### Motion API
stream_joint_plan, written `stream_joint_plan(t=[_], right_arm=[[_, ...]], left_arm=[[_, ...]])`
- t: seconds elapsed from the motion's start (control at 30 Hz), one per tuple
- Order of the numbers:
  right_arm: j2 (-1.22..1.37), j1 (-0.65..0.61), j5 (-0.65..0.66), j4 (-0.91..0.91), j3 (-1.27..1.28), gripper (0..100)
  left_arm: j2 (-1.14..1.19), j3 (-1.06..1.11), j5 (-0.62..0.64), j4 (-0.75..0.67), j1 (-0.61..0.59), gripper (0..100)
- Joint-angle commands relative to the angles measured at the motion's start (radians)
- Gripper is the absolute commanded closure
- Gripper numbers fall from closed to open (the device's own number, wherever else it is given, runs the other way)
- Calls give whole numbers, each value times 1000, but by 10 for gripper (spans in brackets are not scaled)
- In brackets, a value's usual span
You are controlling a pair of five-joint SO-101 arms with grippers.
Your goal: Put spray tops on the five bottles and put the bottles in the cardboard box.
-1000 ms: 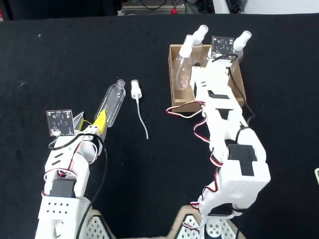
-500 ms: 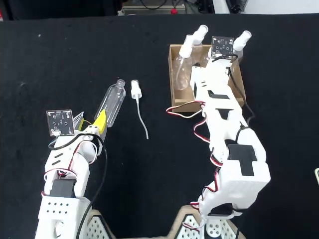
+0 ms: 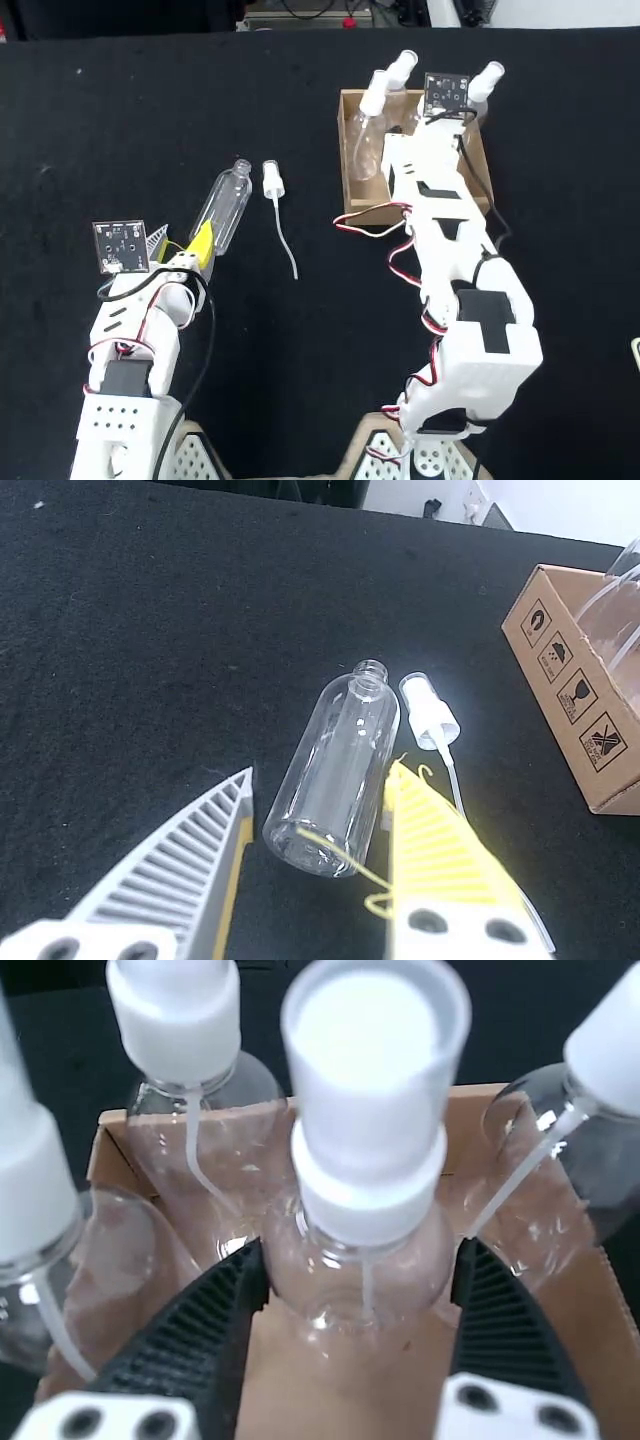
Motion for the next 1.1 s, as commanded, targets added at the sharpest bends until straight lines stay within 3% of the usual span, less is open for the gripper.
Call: stream_joint_plan(t=[0.0,0.37,0.57,1.07], right_arm=[[-82,9,-8,6,-16,722],[-82,9,-8,6,-16,721],[-82,9,-8,6,-15,655],[-82,9,-8,48,-21,655]], left_arm=[[-11,-10,2,-26,1,798],[-11,-10,2,-28,1,798],[-11,-10,2,-28,1,798],[-11,-10,2,-28,1,798]])
